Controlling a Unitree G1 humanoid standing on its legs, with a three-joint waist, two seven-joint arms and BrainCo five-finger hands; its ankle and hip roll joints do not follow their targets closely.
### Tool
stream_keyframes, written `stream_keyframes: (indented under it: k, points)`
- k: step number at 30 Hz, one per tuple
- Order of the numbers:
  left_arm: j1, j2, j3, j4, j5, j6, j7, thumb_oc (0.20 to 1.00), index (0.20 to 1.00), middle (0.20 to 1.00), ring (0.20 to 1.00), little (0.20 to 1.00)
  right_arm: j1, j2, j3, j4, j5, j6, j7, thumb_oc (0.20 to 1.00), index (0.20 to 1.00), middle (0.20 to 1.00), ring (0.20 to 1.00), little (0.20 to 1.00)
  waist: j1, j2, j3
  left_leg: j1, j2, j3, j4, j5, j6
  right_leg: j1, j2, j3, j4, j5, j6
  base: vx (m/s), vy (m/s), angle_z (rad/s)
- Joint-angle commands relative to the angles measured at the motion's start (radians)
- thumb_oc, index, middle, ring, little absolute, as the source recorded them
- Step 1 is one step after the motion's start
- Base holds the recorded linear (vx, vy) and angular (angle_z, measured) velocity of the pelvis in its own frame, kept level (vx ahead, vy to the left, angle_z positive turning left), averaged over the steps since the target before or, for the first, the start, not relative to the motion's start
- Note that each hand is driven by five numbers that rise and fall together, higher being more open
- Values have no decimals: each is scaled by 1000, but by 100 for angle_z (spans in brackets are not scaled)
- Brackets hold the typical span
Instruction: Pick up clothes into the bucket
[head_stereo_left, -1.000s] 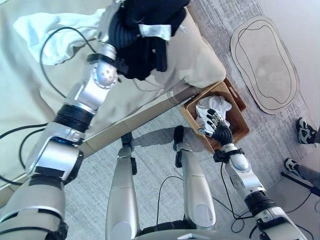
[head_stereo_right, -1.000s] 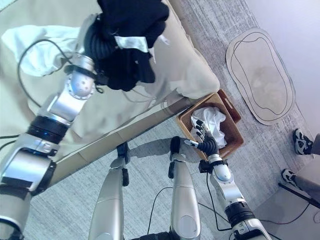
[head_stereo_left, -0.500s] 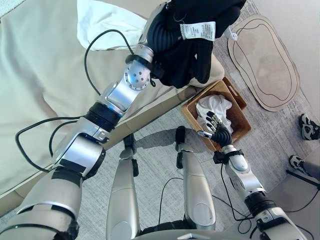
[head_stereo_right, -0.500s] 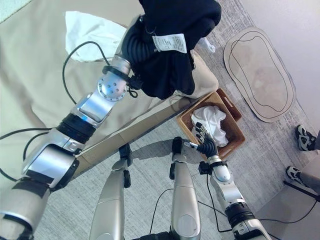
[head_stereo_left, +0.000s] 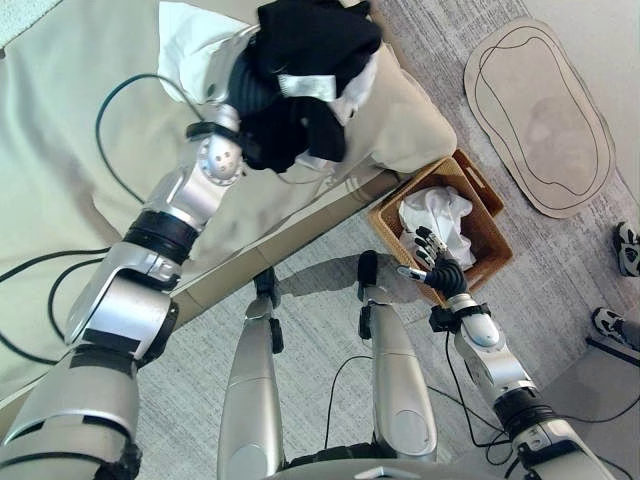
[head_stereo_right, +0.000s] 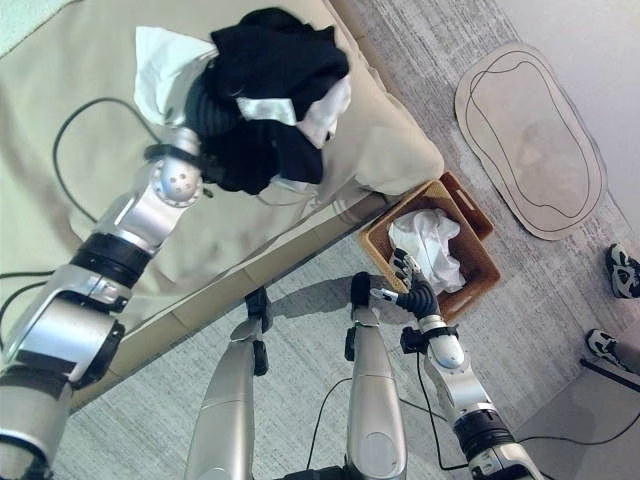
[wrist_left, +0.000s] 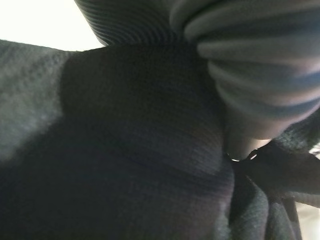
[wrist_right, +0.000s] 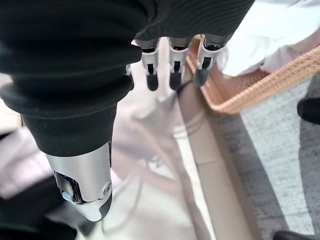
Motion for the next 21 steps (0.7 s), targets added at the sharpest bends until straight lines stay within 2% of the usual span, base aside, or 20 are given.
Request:
stream_keyframes:
  k: [1,2,6,11,12,13,14,21]
  points:
    - [14,47,104,19,74,-12,94,200,200,200,200,200,89,-18,-20,-45,-5,-43,-4,1000,1000,1000,1000,1000,-6,-16,-113,-32,-18,7,34,-40,38,-1,2,-17,-83,98,17,0,0,0]
    - [27,84,121,40,88,2,116,200,200,200,200,200,98,-22,-22,-49,-1,-48,1,1000,1000,1000,1000,1000,-4,-17,-114,-35,-16,5,36,-41,37,-3,3,-17,-83,98,17,0,0,0]
    - [41,119,125,105,93,22,116,200,200,200,200,200,100,-24,-19,-52,7,-48,4,1000,1000,1000,1000,1000,-3,-19,-115,-40,-15,6,38,-41,35,-4,5,-19,-85,100,17,4,1,-3]
    - [61,122,118,129,101,23,107,200,200,200,200,200,95,-23,-16,-56,8,-48,1,1000,1000,1000,1000,1000,-1,-23,-114,-41,-13,5,41,-42,35,-4,7,-19,-85,98,17,0,0,0]
    - [58,119,109,145,114,27,109,595,595,595,595,595,93,-23,-15,-55,7,-48,0,1000,1000,1000,1000,1000,-2,-24,-114,-42,-13,5,41,-43,35,-4,8,-19,-84,97,17,0,0,0]
    - [57,119,108,146,114,26,109,937,937,937,937,937,93,-22,-15,-55,7,-48,0,1000,1000,1000,1000,1000,-1,-24,-114,-42,-13,5,41,-43,35,-4,8,-19,-84,97,17,0,0,0]
    - [51,111,103,159,124,38,113,1000,1000,1000,1000,1000,92,-23,-14,-56,8,-51,-1,1000,1000,1000,1000,1000,-2,-26,-114,-43,-12,6,42,-43,35,-4,8,-20,-84,96,16,0,0,0]
    - [24,110,82,206,151,69,110,1000,1000,1000,1000,1000,100,-29,-13,-59,6,-51,-3,1000,1000,1000,1000,1000,-6,-28,-116,-45,-10,6,46,-47,37,-9,12,-19,-78,94,17,0,0,0]
